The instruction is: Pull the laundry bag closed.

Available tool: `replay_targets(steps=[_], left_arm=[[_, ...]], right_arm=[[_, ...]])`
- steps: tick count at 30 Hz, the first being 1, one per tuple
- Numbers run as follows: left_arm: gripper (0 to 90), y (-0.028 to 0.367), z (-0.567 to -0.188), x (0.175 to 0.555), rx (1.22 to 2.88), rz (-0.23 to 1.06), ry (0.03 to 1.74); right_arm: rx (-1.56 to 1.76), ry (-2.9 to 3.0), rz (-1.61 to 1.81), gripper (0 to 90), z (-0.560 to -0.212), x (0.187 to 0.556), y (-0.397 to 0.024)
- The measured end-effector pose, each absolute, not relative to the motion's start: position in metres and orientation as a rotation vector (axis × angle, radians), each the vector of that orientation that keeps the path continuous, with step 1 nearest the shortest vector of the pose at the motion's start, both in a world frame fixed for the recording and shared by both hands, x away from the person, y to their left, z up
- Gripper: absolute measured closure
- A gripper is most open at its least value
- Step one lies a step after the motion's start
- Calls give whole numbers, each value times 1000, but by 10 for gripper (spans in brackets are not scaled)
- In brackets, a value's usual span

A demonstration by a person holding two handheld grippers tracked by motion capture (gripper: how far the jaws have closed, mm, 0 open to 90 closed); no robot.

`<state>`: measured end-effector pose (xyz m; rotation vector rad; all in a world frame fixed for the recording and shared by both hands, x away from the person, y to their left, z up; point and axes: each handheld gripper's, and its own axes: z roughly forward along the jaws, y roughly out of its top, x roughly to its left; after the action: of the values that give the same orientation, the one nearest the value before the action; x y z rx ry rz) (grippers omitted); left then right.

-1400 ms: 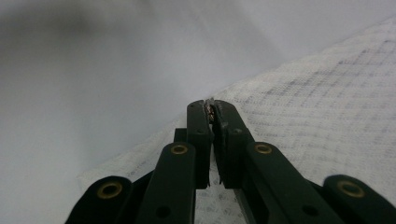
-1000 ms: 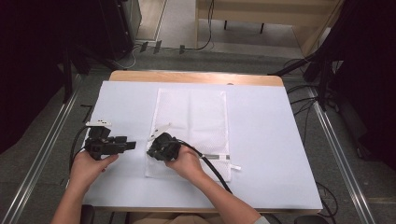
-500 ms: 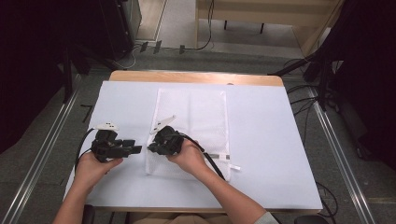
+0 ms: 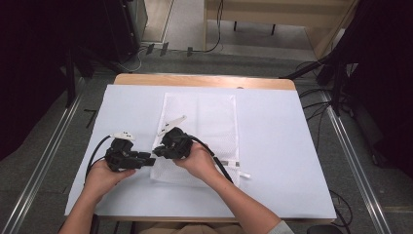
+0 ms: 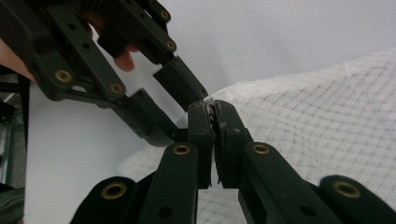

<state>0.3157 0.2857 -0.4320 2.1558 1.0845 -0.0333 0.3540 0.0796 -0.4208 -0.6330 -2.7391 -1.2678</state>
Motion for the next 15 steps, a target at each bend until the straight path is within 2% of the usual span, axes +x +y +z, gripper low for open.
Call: replay_targets(steps=[15], left_arm=[[825,282,-434,319,2167,-56,1044]], right_arm=[[-560,-2707,-1256,881,-419,352,78]])
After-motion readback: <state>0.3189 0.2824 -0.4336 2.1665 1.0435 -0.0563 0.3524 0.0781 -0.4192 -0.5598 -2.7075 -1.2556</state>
